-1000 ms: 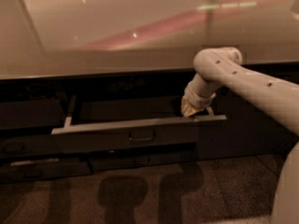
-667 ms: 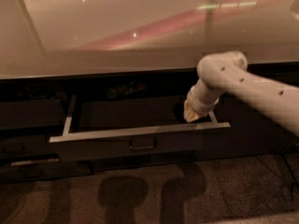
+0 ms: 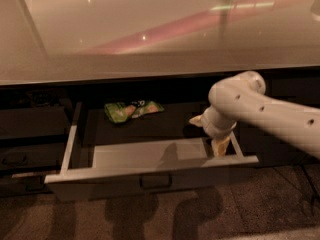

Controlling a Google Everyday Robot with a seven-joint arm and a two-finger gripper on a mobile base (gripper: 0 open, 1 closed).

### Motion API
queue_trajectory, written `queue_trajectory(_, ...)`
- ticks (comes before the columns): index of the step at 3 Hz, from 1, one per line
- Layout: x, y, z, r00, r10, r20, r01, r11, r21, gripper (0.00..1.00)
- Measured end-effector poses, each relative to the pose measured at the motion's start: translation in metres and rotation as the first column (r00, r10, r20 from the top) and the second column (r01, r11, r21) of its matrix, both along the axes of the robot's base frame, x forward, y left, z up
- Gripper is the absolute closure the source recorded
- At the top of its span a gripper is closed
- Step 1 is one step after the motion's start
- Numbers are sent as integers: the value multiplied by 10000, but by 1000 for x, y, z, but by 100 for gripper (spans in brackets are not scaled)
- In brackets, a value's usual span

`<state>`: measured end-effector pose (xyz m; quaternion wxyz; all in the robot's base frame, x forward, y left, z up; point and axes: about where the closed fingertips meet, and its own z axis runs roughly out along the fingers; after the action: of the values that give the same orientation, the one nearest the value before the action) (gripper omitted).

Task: Open top drawer

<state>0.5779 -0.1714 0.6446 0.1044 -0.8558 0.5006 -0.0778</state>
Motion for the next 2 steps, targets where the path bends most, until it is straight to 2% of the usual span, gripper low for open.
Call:
queue_trajectory(1, -45, -7, -32, 9987, -102, -496, 65, 9972, -740, 0)
queue_trajectory(2, -99, -29, -59, 9932, -536, -1037, 336, 9820, -1860, 0)
